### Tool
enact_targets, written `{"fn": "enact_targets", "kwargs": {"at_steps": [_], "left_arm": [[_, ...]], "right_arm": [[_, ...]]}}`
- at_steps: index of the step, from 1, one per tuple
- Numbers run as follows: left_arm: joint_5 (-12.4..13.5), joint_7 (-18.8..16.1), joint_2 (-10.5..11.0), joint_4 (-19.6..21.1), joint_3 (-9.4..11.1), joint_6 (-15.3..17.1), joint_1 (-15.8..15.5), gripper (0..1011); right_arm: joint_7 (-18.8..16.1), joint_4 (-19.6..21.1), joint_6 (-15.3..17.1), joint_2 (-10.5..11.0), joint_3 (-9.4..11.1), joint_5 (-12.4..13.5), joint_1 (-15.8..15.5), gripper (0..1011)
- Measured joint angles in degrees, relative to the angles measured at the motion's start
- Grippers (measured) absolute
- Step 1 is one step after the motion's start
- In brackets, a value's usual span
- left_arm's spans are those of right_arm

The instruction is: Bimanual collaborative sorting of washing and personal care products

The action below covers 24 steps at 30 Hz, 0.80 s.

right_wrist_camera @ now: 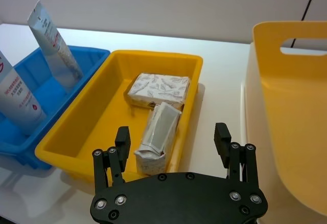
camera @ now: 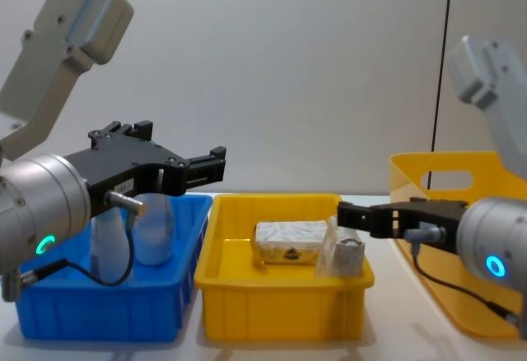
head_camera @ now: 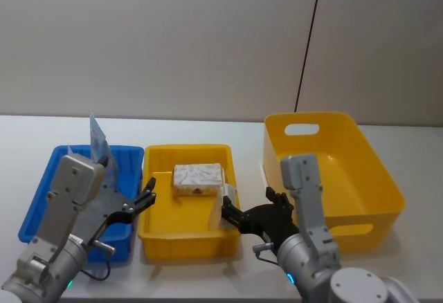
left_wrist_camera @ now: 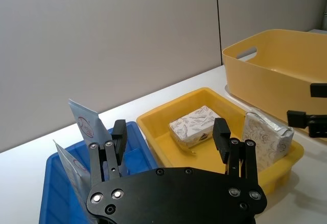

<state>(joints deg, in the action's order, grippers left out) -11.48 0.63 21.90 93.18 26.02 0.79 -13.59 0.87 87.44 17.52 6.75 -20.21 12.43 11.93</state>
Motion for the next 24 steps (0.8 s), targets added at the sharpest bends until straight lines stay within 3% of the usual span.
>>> {"fn": "enact_targets", "kwargs": {"at_steps": [15, 24], "left_arm": [[0.00, 0.00, 0.00, 0.00, 0.00, 0.00, 0.00, 1001], [0.00, 0.00, 0.00, 0.00, 0.00, 0.00, 0.00, 1001]], "right_arm": [[0.91, -4.91, 6.10, -3.66, -0.17, -0.10, 4.03, 1004], [1.54, -7.41, 7.89, -5.42, 0.22, -0.07, 5.80, 1004]]}}
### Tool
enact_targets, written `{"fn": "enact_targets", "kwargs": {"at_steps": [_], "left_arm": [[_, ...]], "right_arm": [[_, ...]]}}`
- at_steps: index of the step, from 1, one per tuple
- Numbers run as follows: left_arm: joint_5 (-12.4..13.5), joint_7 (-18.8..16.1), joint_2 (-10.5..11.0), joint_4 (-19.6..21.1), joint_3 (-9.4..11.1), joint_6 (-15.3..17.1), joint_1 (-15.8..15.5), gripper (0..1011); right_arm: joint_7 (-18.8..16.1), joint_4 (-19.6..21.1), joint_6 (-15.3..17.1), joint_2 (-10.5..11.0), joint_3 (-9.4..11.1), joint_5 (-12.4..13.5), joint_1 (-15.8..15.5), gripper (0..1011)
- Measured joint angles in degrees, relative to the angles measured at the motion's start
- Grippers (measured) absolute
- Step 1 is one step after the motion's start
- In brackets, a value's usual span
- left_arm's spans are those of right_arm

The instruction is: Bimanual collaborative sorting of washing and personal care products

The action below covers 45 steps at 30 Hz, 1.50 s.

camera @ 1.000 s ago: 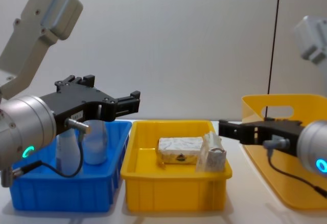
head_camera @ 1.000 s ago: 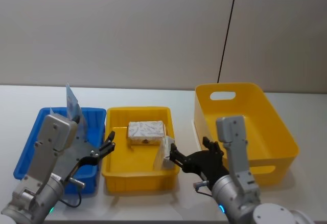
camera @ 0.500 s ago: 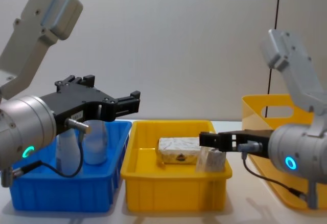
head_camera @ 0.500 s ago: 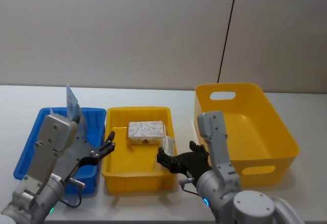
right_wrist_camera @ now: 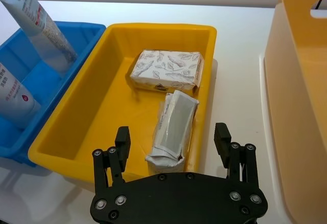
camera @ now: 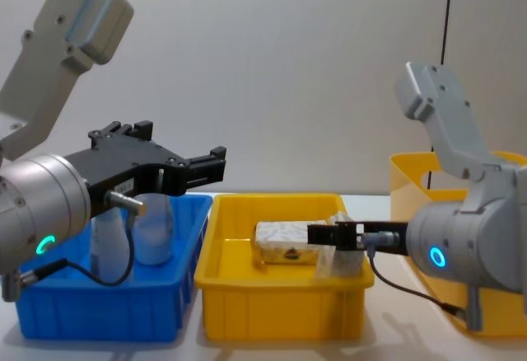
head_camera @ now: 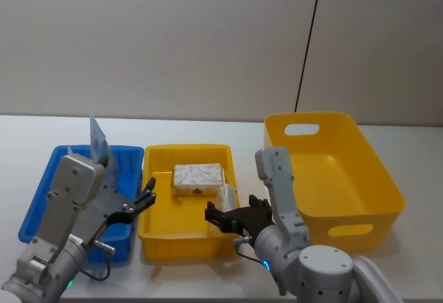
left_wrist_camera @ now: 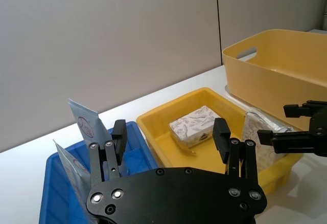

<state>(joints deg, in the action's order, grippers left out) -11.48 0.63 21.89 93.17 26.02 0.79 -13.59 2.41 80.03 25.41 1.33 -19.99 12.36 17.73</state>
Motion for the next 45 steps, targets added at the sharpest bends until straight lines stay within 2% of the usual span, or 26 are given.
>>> {"fn": "enact_targets", "kwargs": {"at_steps": [20, 25, 30, 31, 36, 37, 43, 45], "left_arm": [[0.00, 0.00, 0.00, 0.00, 0.00, 0.00, 0.00, 1001], [0.00, 0.00, 0.00, 0.00, 0.00, 0.00, 0.00, 1001], [0.00, 0.00, 0.00, 0.00, 0.00, 0.00, 0.00, 1001], [0.00, 0.00, 0.00, 0.00, 0.00, 0.00, 0.00, 1001], [0.00, 0.00, 0.00, 0.00, 0.00, 0.00, 0.00, 1001], [0.00, 0.00, 0.00, 0.00, 0.00, 0.00, 0.00, 1001], [0.00, 0.00, 0.00, 0.00, 0.00, 0.00, 0.00, 1001], [0.00, 0.00, 0.00, 0.00, 0.00, 0.00, 0.00, 1001]], "right_arm": [[-0.15, -5.66, 2.10, -2.83, 0.40, -0.35, 3.85, 1004], [-0.12, -6.94, 2.67, -3.39, 0.61, -0.47, 4.66, 946], [-0.06, -7.98, 2.98, -3.80, 0.79, -0.67, 5.27, 789], [-0.03, -8.29, 3.09, -3.94, 0.84, -0.77, 5.47, 730], [0.04, -9.10, 3.52, -4.27, 0.94, -1.02, 5.98, 611], [0.07, -9.18, 3.54, -4.31, 0.95, -1.09, 6.04, 552], [0.25, -9.71, 3.67, -4.51, 0.93, -1.65, 6.36, 367], [0.33, -9.84, 3.65, -4.55, 0.86, -1.90, 6.46, 361]]}}
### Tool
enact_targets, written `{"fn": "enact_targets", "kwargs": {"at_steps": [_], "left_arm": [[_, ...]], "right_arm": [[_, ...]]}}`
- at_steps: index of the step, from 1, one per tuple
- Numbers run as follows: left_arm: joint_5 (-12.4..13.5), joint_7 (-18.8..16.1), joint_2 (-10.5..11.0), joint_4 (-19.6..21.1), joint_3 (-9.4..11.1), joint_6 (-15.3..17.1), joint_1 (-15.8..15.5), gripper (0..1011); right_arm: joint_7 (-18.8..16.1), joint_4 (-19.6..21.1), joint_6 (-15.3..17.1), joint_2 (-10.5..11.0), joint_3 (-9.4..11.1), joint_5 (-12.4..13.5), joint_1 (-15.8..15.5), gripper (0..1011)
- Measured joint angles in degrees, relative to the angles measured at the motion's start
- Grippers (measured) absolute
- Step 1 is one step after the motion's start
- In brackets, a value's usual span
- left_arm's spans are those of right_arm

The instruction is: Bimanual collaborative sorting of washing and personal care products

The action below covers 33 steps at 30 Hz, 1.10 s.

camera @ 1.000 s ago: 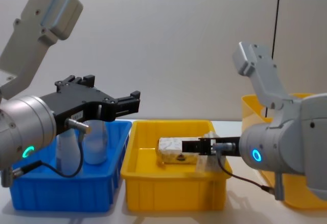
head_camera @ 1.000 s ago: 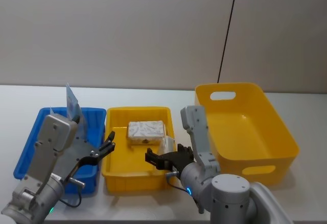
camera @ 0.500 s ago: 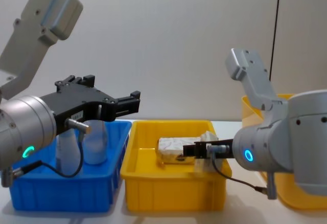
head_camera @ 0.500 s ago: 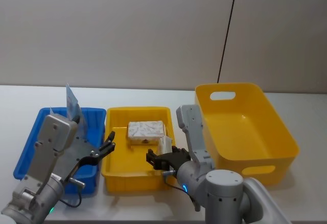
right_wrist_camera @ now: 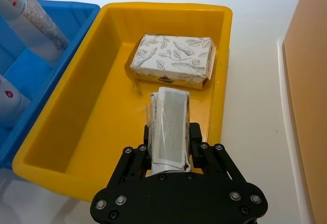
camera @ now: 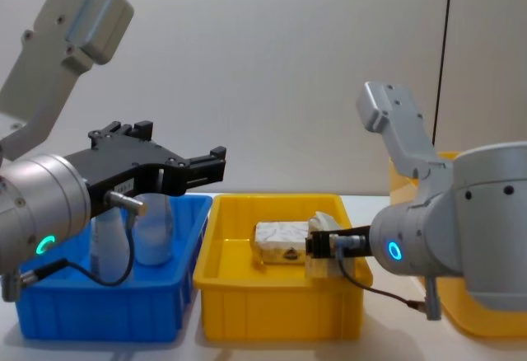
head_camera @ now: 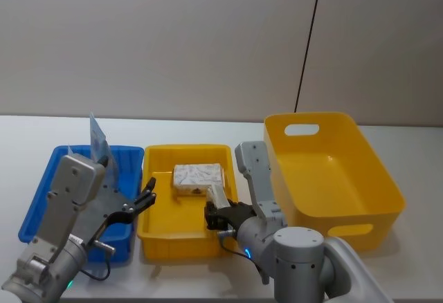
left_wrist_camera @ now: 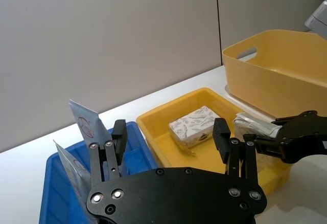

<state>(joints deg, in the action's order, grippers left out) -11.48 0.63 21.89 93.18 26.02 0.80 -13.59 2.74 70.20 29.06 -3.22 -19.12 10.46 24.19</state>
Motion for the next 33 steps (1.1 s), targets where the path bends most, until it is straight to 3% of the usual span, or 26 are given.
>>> {"fn": "enact_targets", "kwargs": {"at_steps": [13, 33], "left_arm": [[0.00, 0.00, 0.00, 0.00, 0.01, 0.00, 0.00, 1001], [0.00, 0.00, 0.00, 0.00, 0.00, 0.00, 0.00, 1001]], "right_arm": [[-0.21, 0.86, -3.24, 0.22, -0.66, -1.59, -0.43, 360], [-2.52, 7.07, -15.81, 2.12, -0.92, -3.86, -3.24, 359]]}}
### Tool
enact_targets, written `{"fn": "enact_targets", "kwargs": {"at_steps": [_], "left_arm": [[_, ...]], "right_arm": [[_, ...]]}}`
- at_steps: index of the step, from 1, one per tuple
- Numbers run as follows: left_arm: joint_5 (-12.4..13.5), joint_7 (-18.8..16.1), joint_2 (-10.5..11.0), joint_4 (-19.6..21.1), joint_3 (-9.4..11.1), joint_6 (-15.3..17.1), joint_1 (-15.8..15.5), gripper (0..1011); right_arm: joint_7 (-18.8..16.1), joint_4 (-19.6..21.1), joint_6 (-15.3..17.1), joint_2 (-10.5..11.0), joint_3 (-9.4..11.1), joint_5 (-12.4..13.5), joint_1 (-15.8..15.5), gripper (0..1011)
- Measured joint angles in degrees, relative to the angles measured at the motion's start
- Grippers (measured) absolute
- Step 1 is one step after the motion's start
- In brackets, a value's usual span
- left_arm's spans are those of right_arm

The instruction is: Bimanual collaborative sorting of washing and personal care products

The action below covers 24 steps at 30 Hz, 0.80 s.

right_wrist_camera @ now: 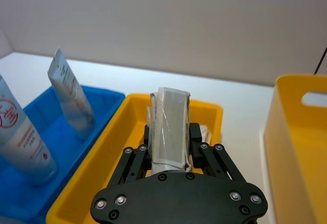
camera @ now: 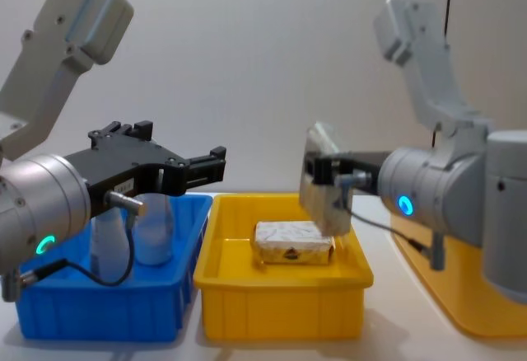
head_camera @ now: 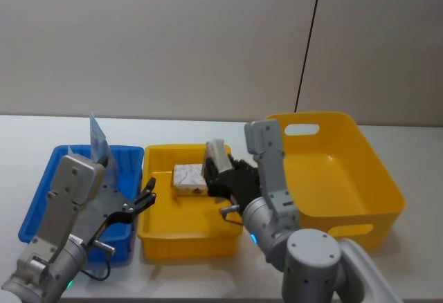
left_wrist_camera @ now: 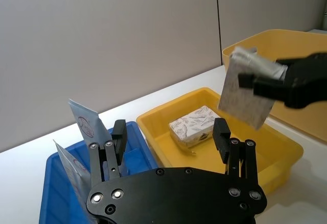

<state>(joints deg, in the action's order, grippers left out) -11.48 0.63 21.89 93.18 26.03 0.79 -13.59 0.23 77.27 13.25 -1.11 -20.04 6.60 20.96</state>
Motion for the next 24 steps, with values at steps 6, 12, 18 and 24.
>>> {"fn": "enact_targets", "kwargs": {"at_steps": [6, 12, 18, 24], "left_arm": [[0.00, 0.00, 0.00, 0.00, 0.00, 0.00, 0.00, 1001], [0.00, 0.00, 0.00, 0.00, 0.00, 0.00, 0.00, 1001], [0.00, 0.00, 0.00, 0.00, 0.00, 0.00, 0.00, 1001], [0.00, 0.00, 0.00, 0.00, 0.00, 0.00, 0.00, 1001]], "right_arm": [[0.54, 3.04, -1.90, 1.18, 1.06, -1.03, -0.87, 359], [2.06, 6.65, -2.07, 2.63, 2.74, -2.32, -1.90, 359], [3.57, 9.78, -0.29, 3.92, 4.64, -3.36, -2.74, 359], [4.36, 11.45, 2.49, 4.89, 6.38, -4.00, -3.27, 359]]}}
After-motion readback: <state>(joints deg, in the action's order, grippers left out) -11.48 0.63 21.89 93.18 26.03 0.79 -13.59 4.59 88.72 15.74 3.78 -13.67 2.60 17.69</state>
